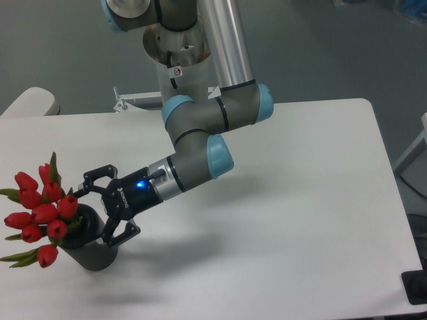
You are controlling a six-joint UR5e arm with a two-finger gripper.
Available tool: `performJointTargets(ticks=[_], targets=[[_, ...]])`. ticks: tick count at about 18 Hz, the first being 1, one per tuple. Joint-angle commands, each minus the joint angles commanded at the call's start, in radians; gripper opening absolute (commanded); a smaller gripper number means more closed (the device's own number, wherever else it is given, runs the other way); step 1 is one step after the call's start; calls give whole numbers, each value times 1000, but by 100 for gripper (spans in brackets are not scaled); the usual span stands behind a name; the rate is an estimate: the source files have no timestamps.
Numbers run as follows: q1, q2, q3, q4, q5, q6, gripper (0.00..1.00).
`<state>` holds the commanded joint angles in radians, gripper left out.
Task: Insert the flowers into the vase
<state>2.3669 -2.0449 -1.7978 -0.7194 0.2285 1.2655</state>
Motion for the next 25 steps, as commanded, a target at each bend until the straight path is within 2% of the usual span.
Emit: performJointTargets(ticks=[6, 12, 15, 20, 22, 25], targets=[[61, 72, -12, 2, 109, 12, 100], [156, 169, 17, 0, 139, 6, 100], [190, 202, 82, -5, 317, -27, 100], [180, 213, 175, -18, 648, -133, 100], [180, 206, 218, -38, 739, -132, 100], [183, 200, 277, -103, 879, -114, 100]])
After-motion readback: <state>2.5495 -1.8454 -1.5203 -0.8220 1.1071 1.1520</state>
